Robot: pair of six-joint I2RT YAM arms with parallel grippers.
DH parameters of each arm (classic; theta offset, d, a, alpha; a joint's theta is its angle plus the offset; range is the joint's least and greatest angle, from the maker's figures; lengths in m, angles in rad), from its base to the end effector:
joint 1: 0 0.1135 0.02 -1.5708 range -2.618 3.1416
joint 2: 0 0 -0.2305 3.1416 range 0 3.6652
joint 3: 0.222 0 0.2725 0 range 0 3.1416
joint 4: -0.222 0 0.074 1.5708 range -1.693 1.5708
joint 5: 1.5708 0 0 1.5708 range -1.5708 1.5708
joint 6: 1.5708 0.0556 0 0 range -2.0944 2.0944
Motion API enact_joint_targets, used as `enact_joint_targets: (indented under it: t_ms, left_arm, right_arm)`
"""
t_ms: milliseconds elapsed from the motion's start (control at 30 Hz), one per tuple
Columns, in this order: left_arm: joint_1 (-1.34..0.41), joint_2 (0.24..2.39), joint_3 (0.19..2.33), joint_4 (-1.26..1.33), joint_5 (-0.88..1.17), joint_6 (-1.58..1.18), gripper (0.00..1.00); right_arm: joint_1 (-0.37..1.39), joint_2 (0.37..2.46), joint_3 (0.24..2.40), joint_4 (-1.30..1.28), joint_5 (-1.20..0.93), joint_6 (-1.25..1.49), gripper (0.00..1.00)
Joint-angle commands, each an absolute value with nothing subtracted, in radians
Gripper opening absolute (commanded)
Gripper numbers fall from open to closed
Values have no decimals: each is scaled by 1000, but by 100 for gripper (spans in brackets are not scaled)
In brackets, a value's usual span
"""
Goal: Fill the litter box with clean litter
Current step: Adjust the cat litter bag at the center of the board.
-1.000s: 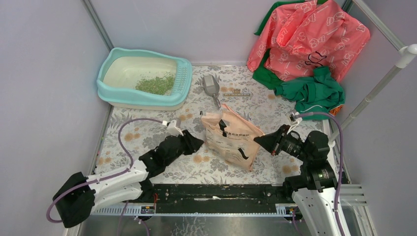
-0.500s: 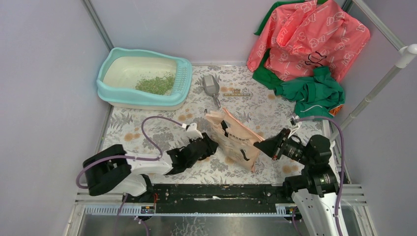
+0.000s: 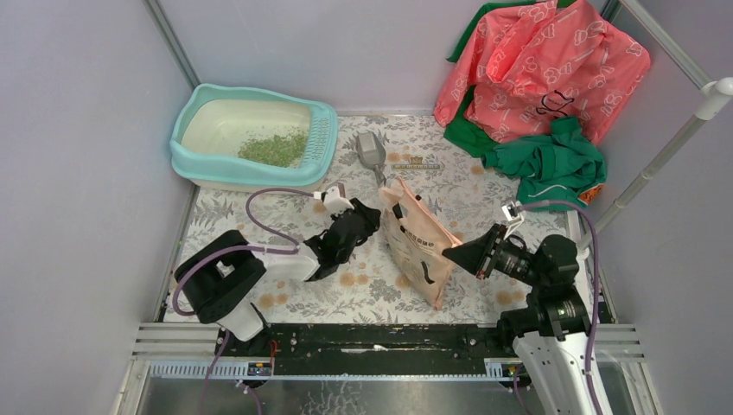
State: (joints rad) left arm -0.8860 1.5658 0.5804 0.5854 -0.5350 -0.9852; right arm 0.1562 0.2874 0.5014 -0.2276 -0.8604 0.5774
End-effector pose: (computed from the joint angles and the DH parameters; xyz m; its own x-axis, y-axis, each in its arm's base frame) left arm 0.2294 -0.2361 0.1082 -0.4439 -0.5899 -0.6745 -0.0012 0.7531 -0.6579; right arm 0.1478 0.0659 0.2924 -0.4754 0.2855 -0.8322 -0.7051 0.4421 0.5544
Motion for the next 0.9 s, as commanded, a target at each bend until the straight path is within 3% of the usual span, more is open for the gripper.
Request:
enact_joint_targets:
  t_ms: [0, 167, 567, 700, 867]
  left_arm:
    - [-847, 1638, 632, 684, -490, -950, 38]
    - [-841, 1643, 637, 612, -469, -1000, 38]
    - [-924, 1376, 426, 439, -454, -1137, 39]
    - [-1008, 1478, 463, 537, -416, -1179, 39]
    - [-1084, 1757, 607, 656, -315, -1227, 39]
  right_arm:
    - [155, 386, 526, 8, -915, 631, 0]
    - [160, 491, 600, 21, -910, 597, 0]
    - [160, 496, 774, -72, -982, 590, 0]
    - [160, 449, 718, -99, -997, 574, 0]
    - [160, 408, 671, -121, -981, 556, 0]
